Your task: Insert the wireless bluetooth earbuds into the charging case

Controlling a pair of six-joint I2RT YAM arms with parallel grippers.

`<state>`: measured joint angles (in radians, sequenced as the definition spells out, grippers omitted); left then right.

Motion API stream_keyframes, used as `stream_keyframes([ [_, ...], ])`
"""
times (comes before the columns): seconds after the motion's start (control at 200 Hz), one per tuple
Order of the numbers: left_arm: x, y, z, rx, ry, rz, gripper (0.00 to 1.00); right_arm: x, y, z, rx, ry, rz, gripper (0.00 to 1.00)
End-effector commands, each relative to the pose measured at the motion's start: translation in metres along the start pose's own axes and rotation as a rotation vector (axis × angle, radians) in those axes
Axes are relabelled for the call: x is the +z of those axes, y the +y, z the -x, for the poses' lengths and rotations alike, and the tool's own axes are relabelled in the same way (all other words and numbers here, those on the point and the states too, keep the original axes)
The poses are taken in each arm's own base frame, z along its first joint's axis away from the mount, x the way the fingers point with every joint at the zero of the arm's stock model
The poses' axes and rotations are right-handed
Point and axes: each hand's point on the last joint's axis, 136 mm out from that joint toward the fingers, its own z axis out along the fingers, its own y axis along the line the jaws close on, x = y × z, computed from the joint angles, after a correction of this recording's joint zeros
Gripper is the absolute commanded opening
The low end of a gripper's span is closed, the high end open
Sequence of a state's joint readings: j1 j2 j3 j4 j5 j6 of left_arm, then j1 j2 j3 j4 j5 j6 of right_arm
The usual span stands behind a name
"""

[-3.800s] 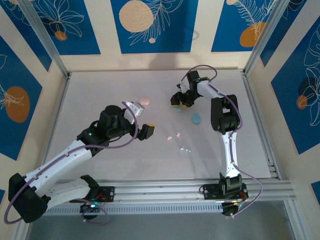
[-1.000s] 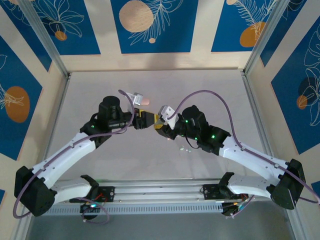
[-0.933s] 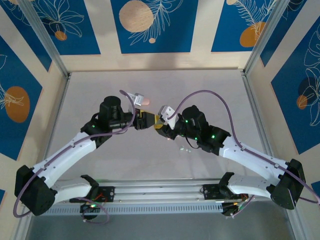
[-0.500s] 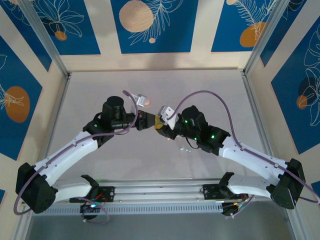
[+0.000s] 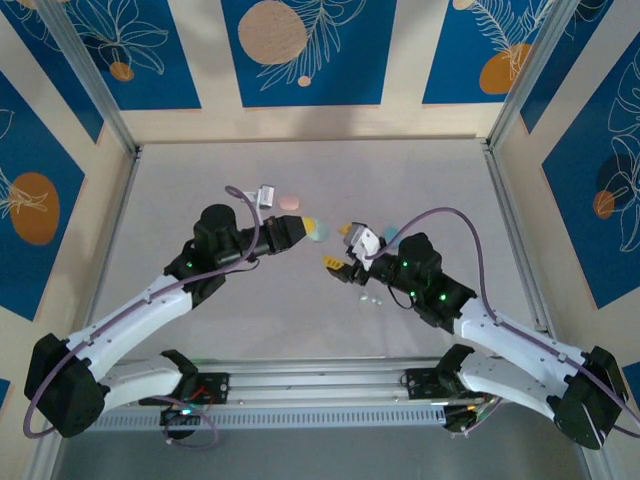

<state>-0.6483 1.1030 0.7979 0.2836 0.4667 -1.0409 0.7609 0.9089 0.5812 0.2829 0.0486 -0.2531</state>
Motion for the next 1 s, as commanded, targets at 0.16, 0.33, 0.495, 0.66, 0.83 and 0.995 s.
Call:
stream_keyframes([
  [0.16,-0.001,-0.019,0.008,-0.051,-0.028,-0.090,0.16,0.009,-0.005,0.052,0.000,-0.194,0.035,0.64],
  [0.33,0.000,-0.023,0.008,-0.048,-0.020,-0.100,0.16,0.015,-0.013,0.061,0.013,-0.236,0.018,0.60],
  [0.495,-0.001,-0.024,0.008,-0.043,-0.020,-0.102,0.15,0.013,-0.017,0.065,0.014,-0.257,0.012,0.57],
  [0.66,0.000,-0.025,0.007,-0.044,-0.012,-0.109,0.15,0.012,-0.017,0.068,0.027,-0.268,0.015,0.49],
  [0.83,0.000,-0.027,0.006,-0.043,-0.003,-0.116,0.15,0.014,-0.016,0.067,0.026,-0.261,0.026,0.48],
  [0.995,0.000,-0.028,0.006,-0.041,0.000,-0.118,0.15,0.013,-0.013,0.071,0.021,-0.273,0.044,0.49],
])
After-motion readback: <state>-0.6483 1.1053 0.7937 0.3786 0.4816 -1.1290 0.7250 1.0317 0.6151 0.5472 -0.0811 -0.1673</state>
